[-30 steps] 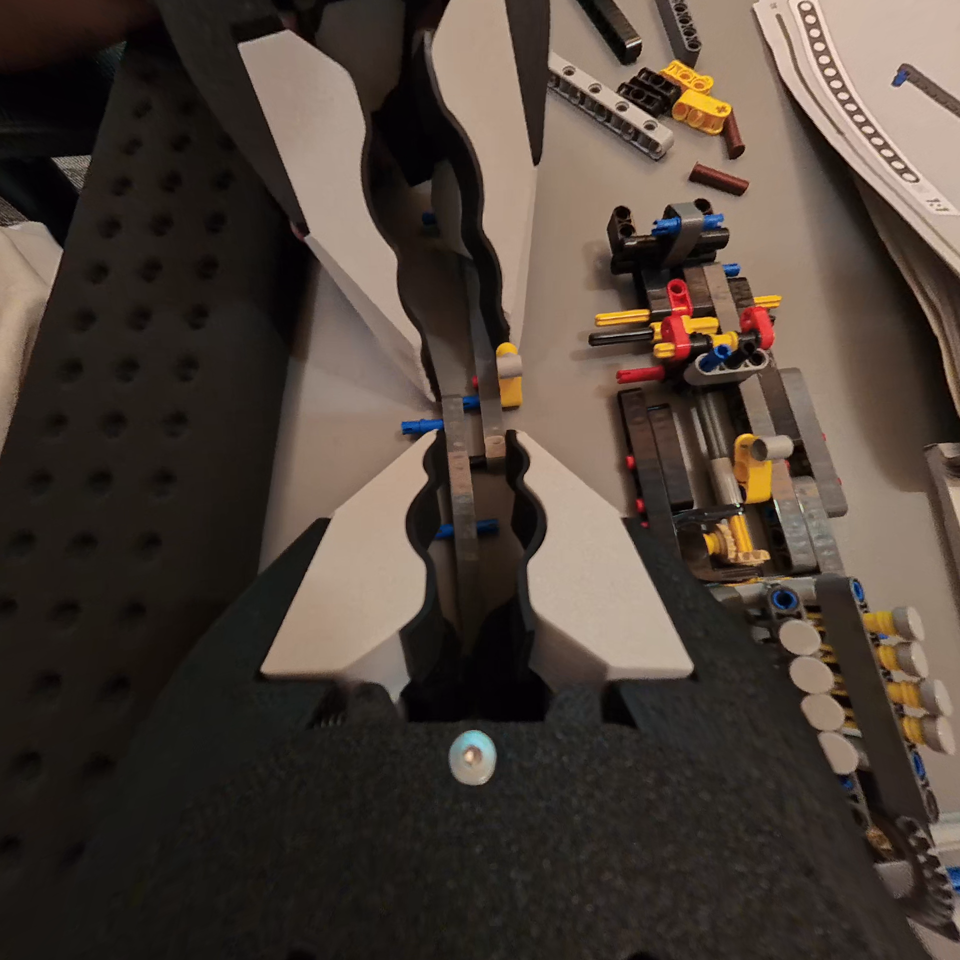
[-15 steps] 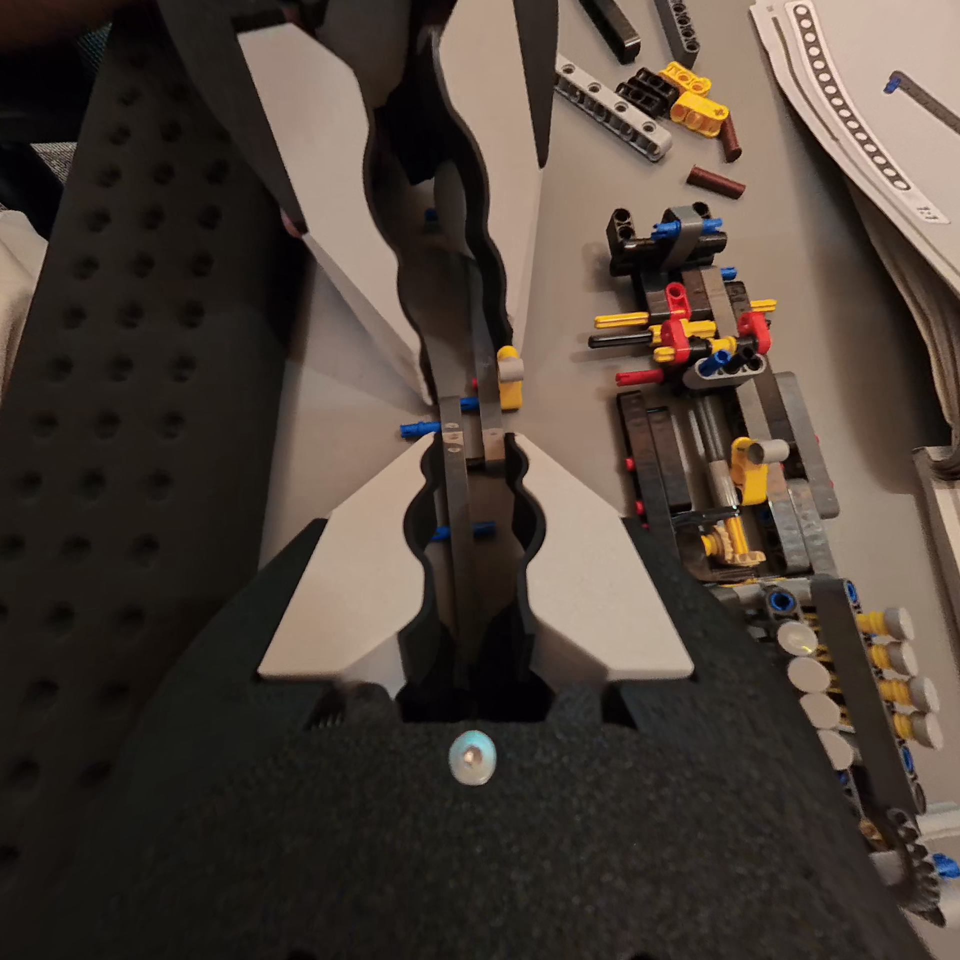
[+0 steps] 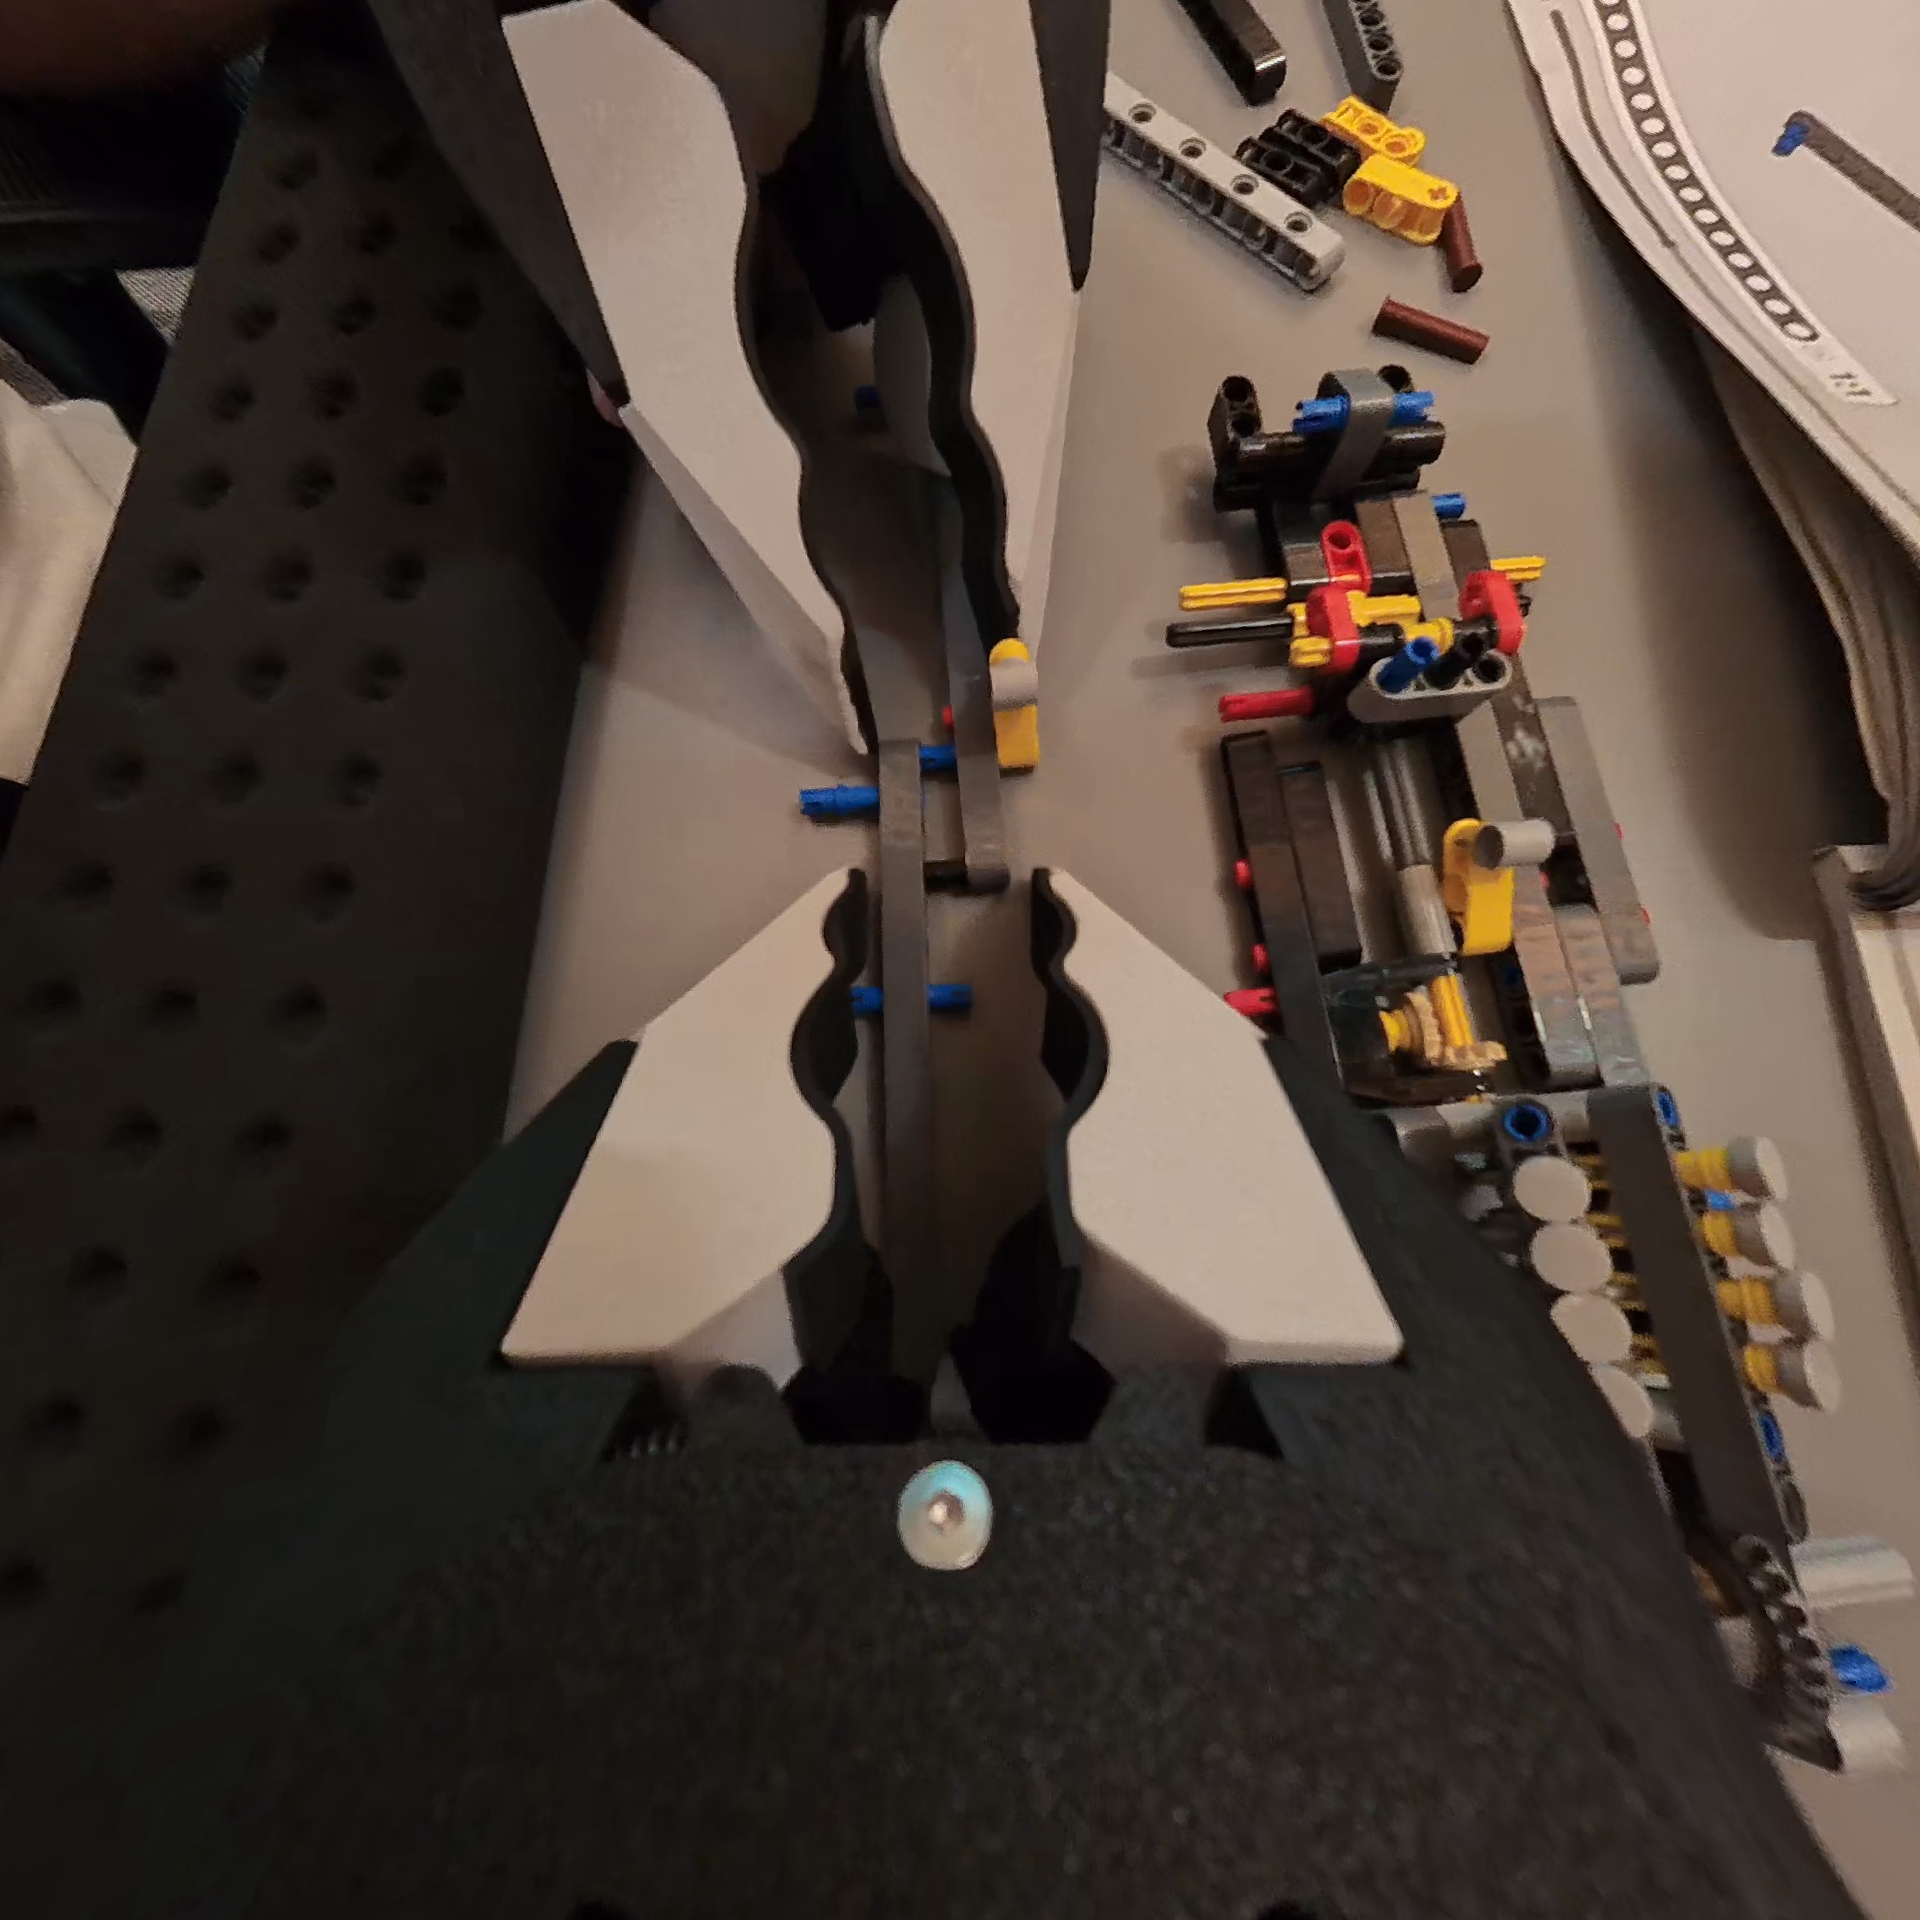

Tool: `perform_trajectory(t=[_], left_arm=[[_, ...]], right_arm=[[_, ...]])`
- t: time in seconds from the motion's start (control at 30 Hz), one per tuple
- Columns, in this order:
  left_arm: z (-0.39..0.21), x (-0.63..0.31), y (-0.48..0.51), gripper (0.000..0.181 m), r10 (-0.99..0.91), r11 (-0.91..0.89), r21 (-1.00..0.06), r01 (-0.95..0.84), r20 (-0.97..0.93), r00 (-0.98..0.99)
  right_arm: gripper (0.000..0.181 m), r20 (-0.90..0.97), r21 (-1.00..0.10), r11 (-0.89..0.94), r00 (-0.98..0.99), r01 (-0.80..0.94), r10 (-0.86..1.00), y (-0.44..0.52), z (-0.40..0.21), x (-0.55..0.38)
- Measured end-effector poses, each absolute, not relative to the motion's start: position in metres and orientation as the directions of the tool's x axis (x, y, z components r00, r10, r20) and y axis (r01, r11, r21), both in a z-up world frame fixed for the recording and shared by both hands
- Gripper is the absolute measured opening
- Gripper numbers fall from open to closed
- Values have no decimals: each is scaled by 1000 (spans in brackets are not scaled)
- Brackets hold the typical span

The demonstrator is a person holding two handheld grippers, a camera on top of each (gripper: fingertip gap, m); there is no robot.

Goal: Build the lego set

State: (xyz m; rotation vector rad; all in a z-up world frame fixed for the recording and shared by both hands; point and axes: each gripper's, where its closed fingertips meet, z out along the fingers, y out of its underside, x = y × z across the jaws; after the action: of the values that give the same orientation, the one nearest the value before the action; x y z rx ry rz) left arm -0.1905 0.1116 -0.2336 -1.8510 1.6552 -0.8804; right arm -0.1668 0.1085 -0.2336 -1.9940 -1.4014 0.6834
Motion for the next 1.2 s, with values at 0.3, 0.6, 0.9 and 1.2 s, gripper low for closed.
perform_trajectory(t=[0.3, 0.6, 0.9, 1.2], left_arm=[[-234, -190, 113, 26, -989, -138, -734, -665, 135, 57], [-234, -189, 112, 24, -985, -155, -727, -669, 163, 51], [-231, -195, 106, 36, -976, -171, -724, -668, 218, 14], [-235, -201, 125, 9, -994, -95, -701, -707, 107, 27]], right_arm=[[21, -42, -728, -231, 295, 645, 954, 108, -235, -166], [21, -7, -724, -186, 261, 665, 965, 108, -235, -166], [20, -25, -735, -204, 275, 647, 961, 108, -235, -167], [23, -81, -713, -298, 348, 634, 934, 112, -233, -164]])
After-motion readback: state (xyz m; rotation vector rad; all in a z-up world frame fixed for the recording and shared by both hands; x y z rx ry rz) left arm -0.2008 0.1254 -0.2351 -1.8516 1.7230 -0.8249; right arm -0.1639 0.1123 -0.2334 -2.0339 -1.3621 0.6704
